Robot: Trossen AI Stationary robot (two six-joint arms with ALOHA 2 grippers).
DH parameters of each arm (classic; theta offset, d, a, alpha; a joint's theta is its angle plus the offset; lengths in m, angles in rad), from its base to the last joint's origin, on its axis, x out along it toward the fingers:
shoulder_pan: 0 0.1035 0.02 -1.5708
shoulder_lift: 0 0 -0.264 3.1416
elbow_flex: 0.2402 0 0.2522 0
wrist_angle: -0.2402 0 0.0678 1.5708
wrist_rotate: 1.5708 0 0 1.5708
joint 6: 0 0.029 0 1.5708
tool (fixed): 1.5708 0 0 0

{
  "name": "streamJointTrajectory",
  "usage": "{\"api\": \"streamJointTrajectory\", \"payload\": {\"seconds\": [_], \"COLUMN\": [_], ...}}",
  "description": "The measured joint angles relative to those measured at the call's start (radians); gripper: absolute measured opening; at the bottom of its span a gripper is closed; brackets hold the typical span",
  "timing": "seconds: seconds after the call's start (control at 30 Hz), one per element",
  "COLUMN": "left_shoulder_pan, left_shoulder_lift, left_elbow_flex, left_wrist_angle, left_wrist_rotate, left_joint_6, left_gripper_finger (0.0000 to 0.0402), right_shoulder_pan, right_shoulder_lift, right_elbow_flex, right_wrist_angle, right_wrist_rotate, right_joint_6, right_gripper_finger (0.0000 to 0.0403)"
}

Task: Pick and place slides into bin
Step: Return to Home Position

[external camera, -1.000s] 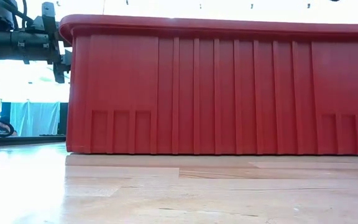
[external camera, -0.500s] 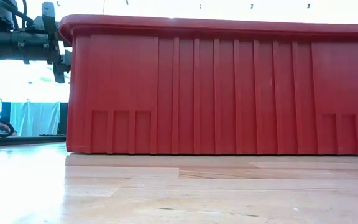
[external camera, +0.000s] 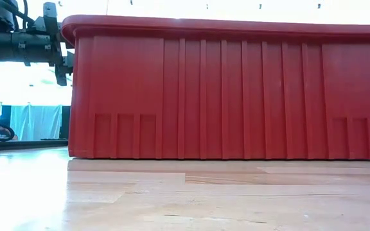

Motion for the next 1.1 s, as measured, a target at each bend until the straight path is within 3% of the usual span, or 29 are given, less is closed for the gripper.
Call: {"api": "streamJointTrajectory", "payload": {"seconds": [0.47, 0.77, 0.9, 1.1], "left_shoulder_pan": [0.0, 0.0, 0.0, 0.0], "left_shoulder_lift": [0.0, 0.0, 0.0, 0.0], "left_elbow_flex": [0.0, 0.0, 0.0, 0.0], "left_wrist_angle": [0.0, 0.0, 0.0, 0.0], "left_wrist_rotate": [0.0, 0.0, 0.0, 0.0], "left_joint_6": [0.0, 0.0, 0.0, 0.0], "left_gripper_finger": [0.0191, 0.0199, 0.0193, 0.0192], "right_shoulder_pan": [0.0, 0.0, 0.0, 0.0], "right_shoulder_lift": [0.002, 0.003, 0.004, 0.004], "right_elbow_flex": [0.026, 0.006, -0.034, -0.163], "right_wrist_angle": [-0.022, -0.34, -0.321, -0.153], "right_wrist_rotate": [0.0, 0.001, 0.005, 0.006], "right_joint_6": [-0.07, -0.065, -0.196, -0.21], "right_gripper_finger": [0.0165, 0.0165, 0.0165, 0.0165]}}
